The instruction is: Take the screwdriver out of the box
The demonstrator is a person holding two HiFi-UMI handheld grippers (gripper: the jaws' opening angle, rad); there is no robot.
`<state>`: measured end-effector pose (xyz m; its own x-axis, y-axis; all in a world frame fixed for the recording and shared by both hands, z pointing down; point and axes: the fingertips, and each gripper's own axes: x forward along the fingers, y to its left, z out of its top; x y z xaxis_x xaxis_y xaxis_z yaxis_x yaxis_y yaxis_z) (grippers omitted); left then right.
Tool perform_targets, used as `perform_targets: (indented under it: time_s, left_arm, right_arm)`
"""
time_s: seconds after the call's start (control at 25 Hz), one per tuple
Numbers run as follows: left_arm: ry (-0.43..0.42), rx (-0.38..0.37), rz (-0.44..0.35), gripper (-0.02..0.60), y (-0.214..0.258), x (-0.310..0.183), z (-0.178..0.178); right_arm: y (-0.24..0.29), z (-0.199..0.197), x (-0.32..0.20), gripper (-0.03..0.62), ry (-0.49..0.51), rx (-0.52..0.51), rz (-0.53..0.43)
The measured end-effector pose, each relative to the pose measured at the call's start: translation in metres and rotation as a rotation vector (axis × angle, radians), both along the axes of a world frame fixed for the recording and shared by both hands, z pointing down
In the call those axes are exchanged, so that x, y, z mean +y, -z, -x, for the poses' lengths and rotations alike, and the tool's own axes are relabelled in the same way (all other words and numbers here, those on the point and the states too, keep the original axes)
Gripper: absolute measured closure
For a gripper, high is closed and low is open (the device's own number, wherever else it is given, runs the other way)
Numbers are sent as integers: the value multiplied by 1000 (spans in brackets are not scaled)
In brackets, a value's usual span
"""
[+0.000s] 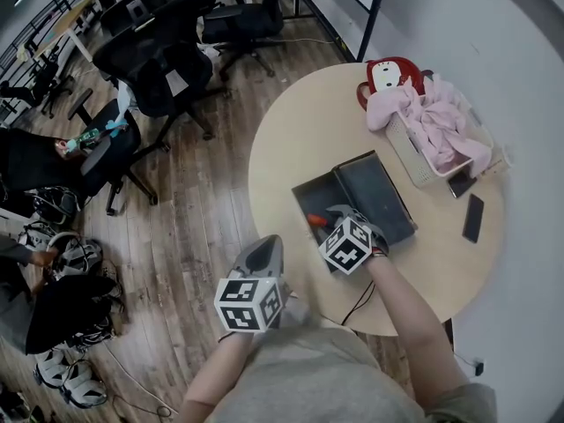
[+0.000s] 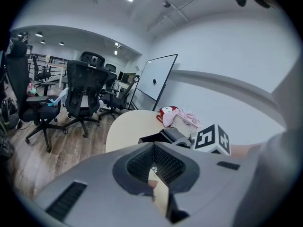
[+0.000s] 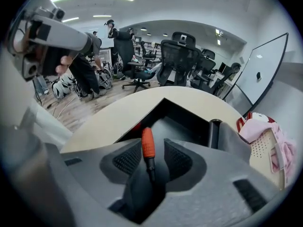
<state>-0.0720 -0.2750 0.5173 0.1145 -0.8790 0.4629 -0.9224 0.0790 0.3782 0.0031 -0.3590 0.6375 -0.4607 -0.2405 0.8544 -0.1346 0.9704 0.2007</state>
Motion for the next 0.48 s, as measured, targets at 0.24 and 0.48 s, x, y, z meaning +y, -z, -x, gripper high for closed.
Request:
perform_targets:
  time_s: [0.24,0.48]
  left_arm:
    - [23,-7,-3,578,3,5,10]
    - [45,-10,-4,578,2,9,15]
  right_arm:
    - [-15,9,3,465,80,99,-38]
    - [-30,13,2,501,152,182,-74]
